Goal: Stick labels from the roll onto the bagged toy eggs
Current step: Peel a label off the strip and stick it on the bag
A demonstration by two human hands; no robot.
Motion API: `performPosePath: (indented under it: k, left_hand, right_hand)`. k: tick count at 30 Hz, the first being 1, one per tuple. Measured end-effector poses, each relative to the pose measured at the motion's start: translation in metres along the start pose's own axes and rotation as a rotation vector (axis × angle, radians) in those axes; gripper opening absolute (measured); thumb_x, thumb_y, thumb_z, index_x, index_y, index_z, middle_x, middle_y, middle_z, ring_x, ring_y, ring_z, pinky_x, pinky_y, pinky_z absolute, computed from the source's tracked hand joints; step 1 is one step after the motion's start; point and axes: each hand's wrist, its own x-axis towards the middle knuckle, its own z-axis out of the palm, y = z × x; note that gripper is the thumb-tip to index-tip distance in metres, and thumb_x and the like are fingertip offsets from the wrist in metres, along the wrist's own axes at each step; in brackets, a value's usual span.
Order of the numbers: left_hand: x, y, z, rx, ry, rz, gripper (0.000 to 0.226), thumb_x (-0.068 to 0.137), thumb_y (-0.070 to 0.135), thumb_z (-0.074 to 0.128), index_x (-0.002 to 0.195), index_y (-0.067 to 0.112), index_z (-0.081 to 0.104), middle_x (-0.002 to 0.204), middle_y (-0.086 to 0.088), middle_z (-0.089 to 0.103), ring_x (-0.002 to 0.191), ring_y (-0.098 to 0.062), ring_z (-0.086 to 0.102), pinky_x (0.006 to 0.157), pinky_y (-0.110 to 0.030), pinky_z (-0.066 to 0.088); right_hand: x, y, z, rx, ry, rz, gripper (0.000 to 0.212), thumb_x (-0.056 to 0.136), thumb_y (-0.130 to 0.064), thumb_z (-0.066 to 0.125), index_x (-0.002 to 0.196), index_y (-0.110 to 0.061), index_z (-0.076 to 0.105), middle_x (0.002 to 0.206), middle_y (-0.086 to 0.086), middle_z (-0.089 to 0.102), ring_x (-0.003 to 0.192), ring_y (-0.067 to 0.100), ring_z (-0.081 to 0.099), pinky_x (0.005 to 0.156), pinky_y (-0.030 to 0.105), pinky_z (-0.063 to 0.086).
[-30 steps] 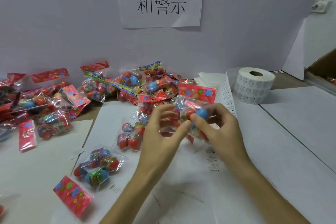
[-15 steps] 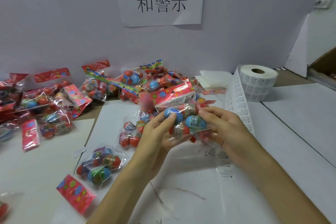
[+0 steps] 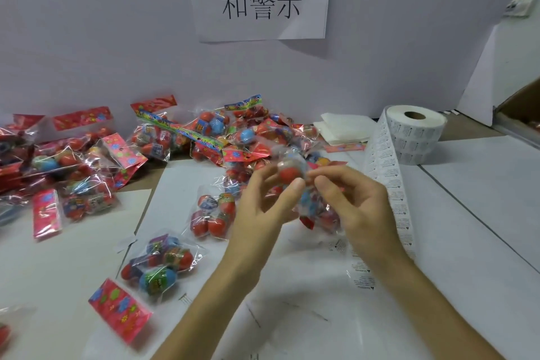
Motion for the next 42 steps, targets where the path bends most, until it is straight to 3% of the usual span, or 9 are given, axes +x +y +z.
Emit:
performPosePath:
  k: [4, 9, 12, 15, 22, 29, 35, 39, 42]
  left_hand:
    - [0.003, -0.003, -0.006, -0.034, 0.123, -0.111, 0.040, 0.090, 0.036, 0.077, 0.127, 0.030, 0.064, 0.123, 0.003, 0.072, 0.111, -0.020, 0.072, 0.100, -0.047, 0.058]
    - [0.009, -0.003, -0.015, -0.208, 0.107, -0.230, 0.038, 0.096, 0.021, 0.070, 0.133, 0.021, 0.061, 0.125, -0.008, 0.072, 0.108, -0.029, 0.074, 0.076, -0.036, 0.065]
    - [0.012, -0.003, -0.019, -0.213, 0.113, -0.230, 0.043, 0.090, 0.028, 0.074, 0.130, 0.028, 0.059, 0.111, -0.002, 0.078, 0.098, -0.022, 0.077, 0.068, -0.025, 0.061]
    - [0.014, -0.007, -0.022, -0.092, 0.178, -0.208, 0.030, 0.090, 0.028, 0.076, 0.116, 0.031, 0.061, 0.095, 0.004, 0.080, 0.089, -0.014, 0.078, 0.080, -0.033, 0.063]
    - [0.012, -0.013, -0.025, 0.474, 0.266, 0.007, 0.074, 0.090, 0.021, 0.079, 0.147, 0.032, 0.033, 0.106, 0.029, 0.052, 0.092, -0.005, 0.068, 0.072, -0.030, 0.062]
    - [0.014, -0.019, -0.026, 0.535, 0.287, 0.042, 0.100, 0.086, 0.010, 0.082, 0.159, 0.033, 0.017, 0.152, 0.005, 0.048, 0.121, -0.024, 0.066, 0.095, -0.050, 0.060]
    - [0.008, -0.017, -0.019, 0.813, 0.360, 0.355, 0.076, 0.084, 0.005, 0.082, 0.148, 0.017, 0.042, 0.143, -0.002, 0.051, 0.128, -0.018, 0.054, 0.107, -0.039, 0.053]
    - [-0.001, -0.004, -0.005, 0.458, 0.043, 0.309, 0.017, 0.089, 0.038, 0.075, 0.099, 0.026, 0.068, 0.087, 0.007, 0.074, 0.073, -0.012, 0.072, 0.057, -0.024, 0.055]
    - [-0.009, -0.006, 0.010, 0.221, -0.272, -0.032, 0.038, 0.081, 0.059, 0.066, 0.097, 0.026, 0.075, 0.084, 0.002, 0.076, 0.065, -0.024, 0.071, 0.049, -0.034, 0.053]
  right_hand:
    - [0.004, 0.000, -0.004, 0.055, -0.060, 0.021, 0.015, 0.094, -0.007, 0.064, 0.097, -0.012, 0.077, 0.091, 0.003, 0.078, 0.090, 0.018, 0.075, 0.082, 0.025, 0.058]
    - [0.020, 0.009, -0.039, -0.131, 0.446, 0.092, 0.027, 0.084, -0.004, 0.075, 0.089, -0.030, 0.072, 0.092, -0.014, 0.073, 0.087, 0.002, 0.065, 0.079, 0.022, 0.053]
    - [0.026, 0.021, -0.061, -0.333, 0.603, 0.310, 0.047, 0.079, -0.014, 0.082, 0.118, -0.030, 0.061, 0.129, -0.002, 0.057, 0.120, 0.014, 0.052, 0.100, 0.035, 0.046]
    - [0.030, 0.023, -0.071, -0.236, 0.531, 0.528, 0.069, 0.079, -0.017, 0.084, 0.135, -0.026, 0.046, 0.125, -0.004, 0.057, 0.109, 0.016, 0.058, 0.089, 0.032, 0.047]
    - [0.027, 0.028, -0.067, -0.142, 0.246, 0.563, 0.022, 0.085, -0.009, 0.077, 0.106, -0.013, 0.075, 0.085, 0.003, 0.079, 0.076, 0.021, 0.076, 0.072, 0.032, 0.060]
    - [0.031, 0.021, -0.071, 0.280, 0.295, 0.536, 0.016, 0.095, -0.010, 0.065, 0.106, -0.017, 0.075, 0.100, 0.004, 0.079, 0.092, 0.021, 0.077, 0.066, 0.033, 0.063]
    - [0.031, 0.015, -0.068, 0.530, 0.270, 0.493, 0.025, 0.097, -0.012, 0.058, 0.111, -0.022, 0.077, 0.117, 0.010, 0.075, 0.107, 0.028, 0.073, 0.087, 0.047, 0.061]
    - [0.030, 0.007, -0.063, 0.633, 0.217, 0.424, 0.033, 0.097, -0.007, 0.052, 0.113, -0.022, 0.076, 0.118, 0.012, 0.074, 0.106, 0.027, 0.073, 0.097, 0.049, 0.056]
    - [0.029, 0.006, -0.059, 0.608, 0.226, 0.392, 0.042, 0.096, 0.001, 0.048, 0.133, -0.012, 0.063, 0.134, 0.022, 0.063, 0.120, 0.035, 0.064, 0.107, 0.054, 0.048]
